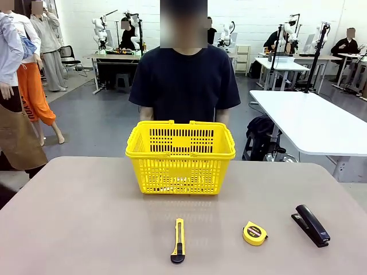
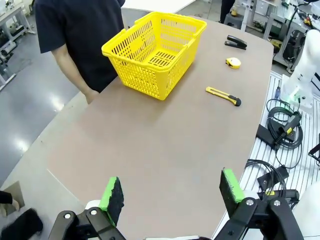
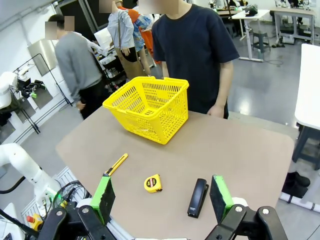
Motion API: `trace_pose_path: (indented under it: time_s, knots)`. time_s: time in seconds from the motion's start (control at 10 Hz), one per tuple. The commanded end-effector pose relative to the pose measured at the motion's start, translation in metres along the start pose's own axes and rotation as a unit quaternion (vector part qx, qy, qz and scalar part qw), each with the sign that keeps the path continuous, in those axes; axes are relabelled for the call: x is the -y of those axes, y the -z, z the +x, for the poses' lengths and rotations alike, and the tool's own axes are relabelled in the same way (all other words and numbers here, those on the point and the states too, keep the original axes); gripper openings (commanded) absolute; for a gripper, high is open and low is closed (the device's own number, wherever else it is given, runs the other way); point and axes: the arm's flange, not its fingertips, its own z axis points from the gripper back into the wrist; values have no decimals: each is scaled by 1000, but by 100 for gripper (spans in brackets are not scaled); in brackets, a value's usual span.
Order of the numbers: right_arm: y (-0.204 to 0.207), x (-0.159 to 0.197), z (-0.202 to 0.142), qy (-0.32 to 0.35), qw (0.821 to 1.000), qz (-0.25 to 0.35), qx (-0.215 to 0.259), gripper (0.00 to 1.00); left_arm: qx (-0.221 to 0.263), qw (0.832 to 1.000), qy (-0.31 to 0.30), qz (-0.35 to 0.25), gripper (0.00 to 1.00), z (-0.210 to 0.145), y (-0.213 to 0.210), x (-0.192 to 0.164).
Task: Place the items the person wants into the basket.
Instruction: Pick up the item the person points to and place it in the Market Basket.
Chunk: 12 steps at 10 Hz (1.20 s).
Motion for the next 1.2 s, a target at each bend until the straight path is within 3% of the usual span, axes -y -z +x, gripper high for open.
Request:
trace_pose_path:
  time_s: [0.0, 1.1]
  knots:
    - [3, 0, 1, -4, 1000, 8, 8, 100, -13, 1000, -12, 16, 100, -4, 3, 9]
    - [3, 0, 1, -4, 1000, 8, 8, 100, -2, 1000, 1, 4, 100, 0, -1, 3]
